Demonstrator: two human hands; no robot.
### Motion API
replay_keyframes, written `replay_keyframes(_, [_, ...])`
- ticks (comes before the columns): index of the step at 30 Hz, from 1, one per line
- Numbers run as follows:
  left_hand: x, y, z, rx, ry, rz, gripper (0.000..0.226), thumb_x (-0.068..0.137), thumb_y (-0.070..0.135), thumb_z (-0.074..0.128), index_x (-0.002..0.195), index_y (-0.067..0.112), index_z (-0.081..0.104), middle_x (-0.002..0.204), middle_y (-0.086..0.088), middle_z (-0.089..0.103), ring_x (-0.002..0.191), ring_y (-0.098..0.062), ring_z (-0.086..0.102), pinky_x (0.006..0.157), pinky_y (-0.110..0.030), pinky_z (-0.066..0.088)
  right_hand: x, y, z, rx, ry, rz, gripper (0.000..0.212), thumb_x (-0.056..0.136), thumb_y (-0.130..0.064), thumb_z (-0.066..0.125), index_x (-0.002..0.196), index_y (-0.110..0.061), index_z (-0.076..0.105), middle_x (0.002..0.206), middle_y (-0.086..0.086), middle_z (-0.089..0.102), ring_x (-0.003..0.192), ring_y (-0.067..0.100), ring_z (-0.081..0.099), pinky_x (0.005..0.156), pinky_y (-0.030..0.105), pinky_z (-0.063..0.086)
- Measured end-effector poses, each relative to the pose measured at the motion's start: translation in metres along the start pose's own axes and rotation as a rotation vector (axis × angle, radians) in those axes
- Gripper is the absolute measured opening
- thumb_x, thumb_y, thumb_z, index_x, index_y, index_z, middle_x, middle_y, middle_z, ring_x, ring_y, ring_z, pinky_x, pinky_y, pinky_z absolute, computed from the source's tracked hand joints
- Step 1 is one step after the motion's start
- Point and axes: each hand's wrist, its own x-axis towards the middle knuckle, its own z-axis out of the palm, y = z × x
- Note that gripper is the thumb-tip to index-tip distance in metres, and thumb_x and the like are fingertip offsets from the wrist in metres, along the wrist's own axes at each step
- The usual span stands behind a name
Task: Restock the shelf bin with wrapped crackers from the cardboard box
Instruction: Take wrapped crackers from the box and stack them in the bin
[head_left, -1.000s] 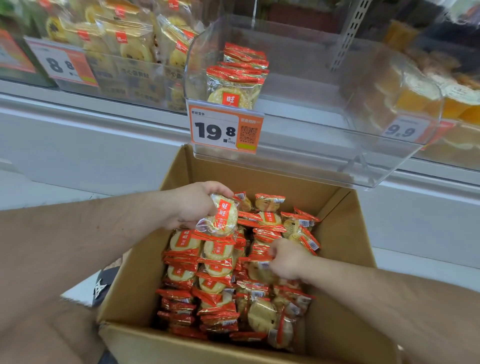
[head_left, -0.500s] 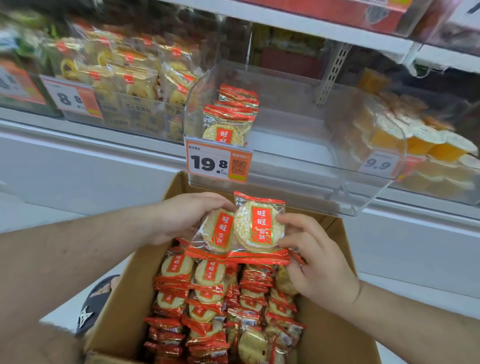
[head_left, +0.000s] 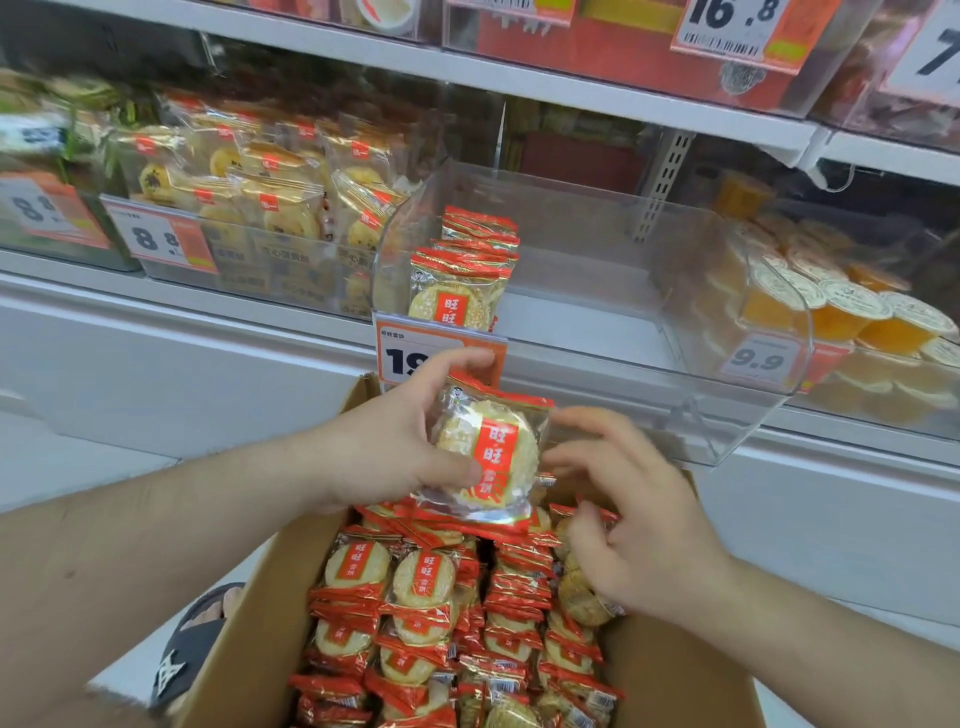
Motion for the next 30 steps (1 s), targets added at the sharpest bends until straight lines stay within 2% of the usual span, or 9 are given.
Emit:
replay_keyframes(4, [-0.01, 0.013, -0.005, 0.295, -0.12, 0.094, 0.095, 0.081, 0.011, 0.069, 0.134, 0.069, 0.016, 0.089, -0.021, 0.063, 0.073, -0.043, 0.062, 0.066, -0.057, 0.053, 0.019, -0.011, -0.019, 0.154, -0.006, 0.328, 0.048, 0.068, -0.04, 0.062, 0.114, -0.044, 0.049, 0.098, -0.015, 0.059, 0.065, 0.008, 0.056, 0.06, 0.017, 0.043])
replay_keyframes(8, [-0.019, 0.035, 0.0, 0.439, -0.168, 0.172, 0.1, 0.085, 0.008, 0.066, 0.135, 0.071, 0.005, 0.075, -0.02, 0.06, 0.063, -0.033, 0.06, 0.058, -0.05, 0.051, 0.033, -0.018, -0.023, 0.267, -0.286, 0.504, 0.074, 0.058, -0.066, 0.069, 0.125, -0.057, 0.038, 0.12, -0.035, 0.052, 0.087, -0.001, 0.058, 0.078, 0.024, 0.051])
replay_keyframes(10, [-0.02, 0.039, 0.002, 0.498, -0.102, 0.208, 0.104, 0.082, 0.011, 0.067, 0.133, 0.074, 0.002, 0.085, -0.021, 0.066, 0.065, -0.031, 0.064, 0.06, -0.051, 0.053, 0.04, -0.025, -0.024, 0.314, -0.328, 0.506, 0.056, 0.064, -0.059, 0.074, 0.113, -0.056, 0.049, 0.116, -0.036, 0.058, 0.104, -0.008, 0.059, 0.089, 0.026, 0.053])
replay_keyframes(15, [-0.014, 0.035, -0.009, 0.313, 0.032, 0.264, 0.105, 0.077, 0.017, 0.069, 0.135, 0.071, 0.0, 0.129, 0.0, 0.053, 0.103, -0.015, 0.065, 0.076, -0.038, 0.057, 0.065, -0.034, -0.027, 0.497, -0.241, 0.591, 0.023, 0.082, -0.017, 0.077, 0.098, -0.03, 0.067, 0.093, -0.012, 0.075, 0.086, 0.007, 0.071, 0.08, 0.033, 0.057])
replay_keyframes(17, [-0.012, 0.037, -0.015, 0.259, 0.165, 0.334, 0.096, 0.074, 0.022, 0.071, 0.135, 0.064, 0.01, 0.121, 0.013, 0.048, 0.097, -0.004, 0.062, 0.07, -0.022, 0.052, 0.077, -0.036, -0.027, 0.584, -0.202, 0.622, 0.018, 0.083, -0.011, 0.074, 0.096, -0.022, 0.067, 0.084, -0.005, 0.075, 0.076, 0.01, 0.071, 0.069, 0.03, 0.058])
replay_keyframes(21, [-0.008, 0.039, -0.03, 0.11, 0.666, 0.52, 0.052, 0.072, 0.036, 0.064, 0.118, 0.041, 0.039, 0.103, 0.011, 0.051, 0.082, -0.005, 0.053, 0.068, -0.016, 0.044, 0.111, -0.029, -0.037, 0.693, 0.094, 0.66, 0.011, 0.085, -0.011, 0.071, 0.095, -0.009, 0.067, 0.072, 0.008, 0.068, 0.054, 0.013, 0.059, 0.049, 0.023, 0.047])
replay_keyframes(25, [0.007, 0.031, -0.042, -0.008, 0.894, 0.264, 0.043, 0.088, 0.02, 0.065, 0.123, 0.024, 0.042, 0.11, 0.009, 0.05, 0.093, -0.004, 0.05, 0.083, -0.024, 0.045, 0.151, -0.004, -0.044, 0.523, 0.29, 0.628, 0.006, 0.088, -0.017, 0.071, 0.09, -0.017, 0.066, 0.068, -0.003, 0.065, 0.049, 0.008, 0.054, 0.048, 0.022, 0.044])
replay_keyframes(28, [0.015, 0.023, -0.04, -0.068, 0.767, 0.013, 0.051, 0.094, 0.033, 0.059, 0.139, 0.02, 0.039, 0.128, 0.008, 0.05, 0.112, -0.009, 0.048, 0.091, -0.027, 0.037, 0.172, 0.009, -0.03, 0.248, 0.034, 0.563, 0.02, 0.082, -0.025, 0.078, 0.097, -0.016, 0.07, 0.078, -0.001, 0.068, 0.063, 0.012, 0.06, 0.059, 0.032, 0.049])
replay_keyframes(30, [0.018, 0.019, -0.036, -0.13, 0.683, -0.039, 0.041, 0.096, 0.036, 0.056, 0.132, 0.022, 0.044, 0.12, 0.012, 0.055, 0.104, -0.007, 0.054, 0.085, -0.023, 0.039, 0.181, 0.01, -0.018, 0.01, -0.196, 0.506, 0.032, 0.079, -0.032, 0.079, 0.104, -0.016, 0.07, 0.093, 0.002, 0.069, 0.084, 0.02, 0.064, 0.077, 0.039, 0.053])
